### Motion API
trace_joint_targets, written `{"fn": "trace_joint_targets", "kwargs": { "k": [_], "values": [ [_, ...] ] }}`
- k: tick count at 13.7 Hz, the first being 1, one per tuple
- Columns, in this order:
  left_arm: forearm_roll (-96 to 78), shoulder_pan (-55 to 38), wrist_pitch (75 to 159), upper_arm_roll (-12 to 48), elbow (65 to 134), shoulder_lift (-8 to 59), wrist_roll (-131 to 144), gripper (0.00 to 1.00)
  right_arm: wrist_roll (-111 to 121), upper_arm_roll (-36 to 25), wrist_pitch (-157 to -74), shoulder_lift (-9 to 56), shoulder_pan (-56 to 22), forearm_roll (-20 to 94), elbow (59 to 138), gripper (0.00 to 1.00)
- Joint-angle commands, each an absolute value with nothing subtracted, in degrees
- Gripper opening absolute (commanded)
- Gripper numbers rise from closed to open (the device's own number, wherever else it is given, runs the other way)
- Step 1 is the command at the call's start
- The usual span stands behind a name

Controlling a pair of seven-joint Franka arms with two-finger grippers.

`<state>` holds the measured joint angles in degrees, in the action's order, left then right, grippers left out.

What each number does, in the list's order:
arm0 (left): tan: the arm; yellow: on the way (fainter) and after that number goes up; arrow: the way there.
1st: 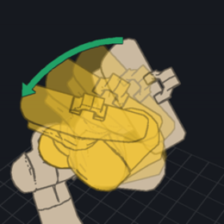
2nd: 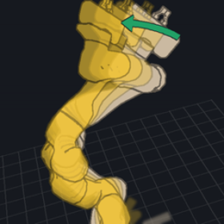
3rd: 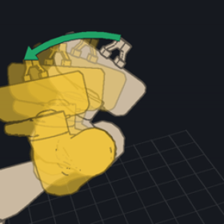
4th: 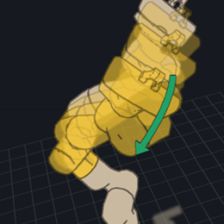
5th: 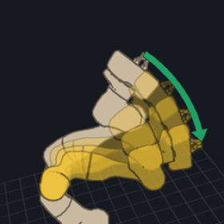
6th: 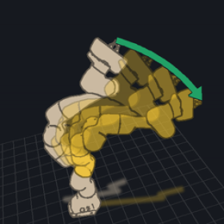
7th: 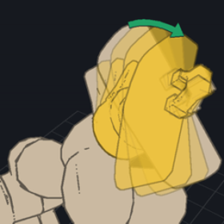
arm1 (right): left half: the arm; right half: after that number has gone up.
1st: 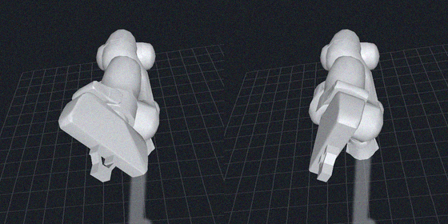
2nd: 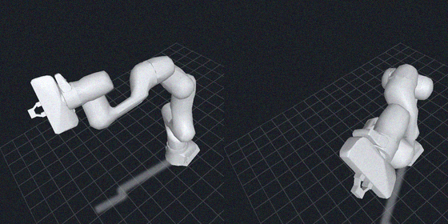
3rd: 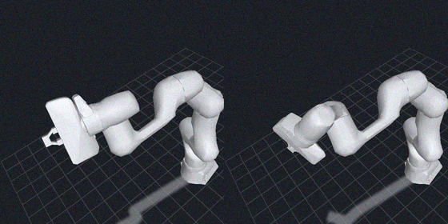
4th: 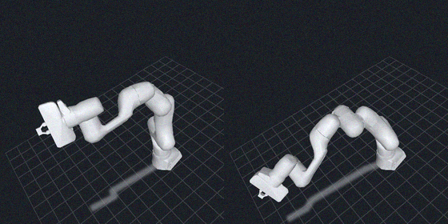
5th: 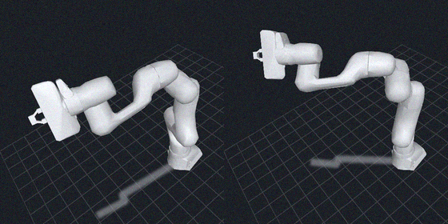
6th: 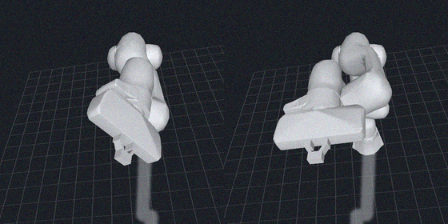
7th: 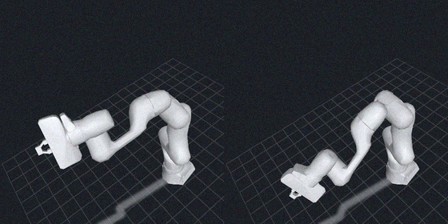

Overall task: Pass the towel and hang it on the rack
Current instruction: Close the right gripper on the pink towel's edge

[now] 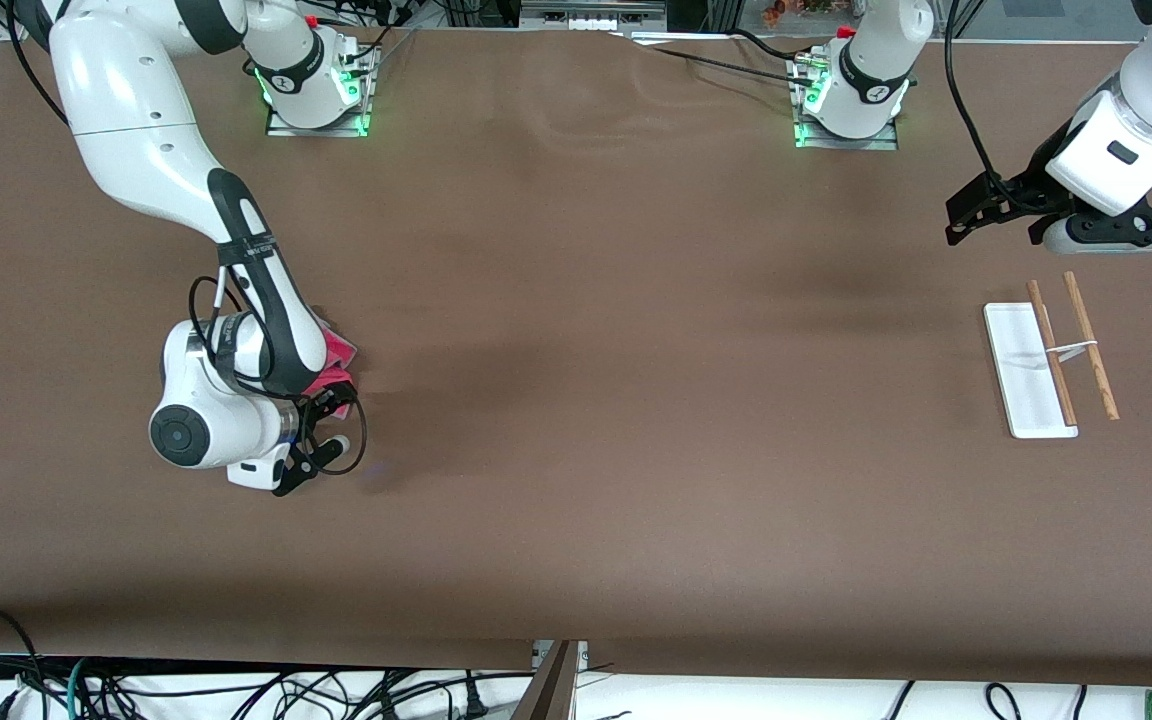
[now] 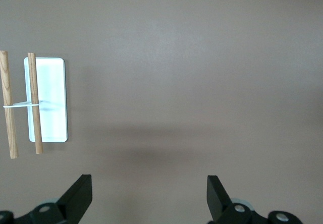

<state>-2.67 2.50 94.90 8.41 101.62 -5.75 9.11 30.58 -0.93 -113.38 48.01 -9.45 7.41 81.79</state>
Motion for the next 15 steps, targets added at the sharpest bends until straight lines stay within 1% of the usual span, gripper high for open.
{"fn": "trace_joint_targets", "kwargs": {
  "k": [1,2,4,6,7,14,15],
  "values": [
    [-3.6,2.99,94.39,8.79,101.6,-6.5,9.4,1.0,31.9,-0.79,-113.82,48.25,-9.4,8.7,81.91,0.98],
    [-3.6,2.99,94.39,8.79,101.6,-6.5,9.4,1.0,31.82,-0.79,-113.64,48.16,-9.49,8.7,82.0,0.91],
    [-3.6,2.99,94.39,8.79,101.6,-6.5,9.4,1.0,31.29,-0.7,-113.2,47.99,-9.93,8.7,82.0,0.82],
    [-3.6,2.99,94.39,8.79,101.6,-6.5,9.4,1.0,31.11,-0.79,-113.03,47.99,-10.02,8.7,82.26,0.66],
    [-3.6,2.99,94.39,8.79,101.6,-6.5,9.4,1.0,31.11,-0.7,-113.11,47.99,-10.02,8.7,82.44,0.63],
    [-3.6,2.99,94.39,8.79,101.6,-6.5,9.4,1.0,31.03,-0.7,-113.11,48.25,-10.28,9.14,83.85,0.63],
    [-3.6,2.99,94.39,8.79,101.6,-6.5,9.4,1.0,31.03,-0.7,-113.03,48.25,-10.46,9.14,83.85,0.56]
  ]
}}
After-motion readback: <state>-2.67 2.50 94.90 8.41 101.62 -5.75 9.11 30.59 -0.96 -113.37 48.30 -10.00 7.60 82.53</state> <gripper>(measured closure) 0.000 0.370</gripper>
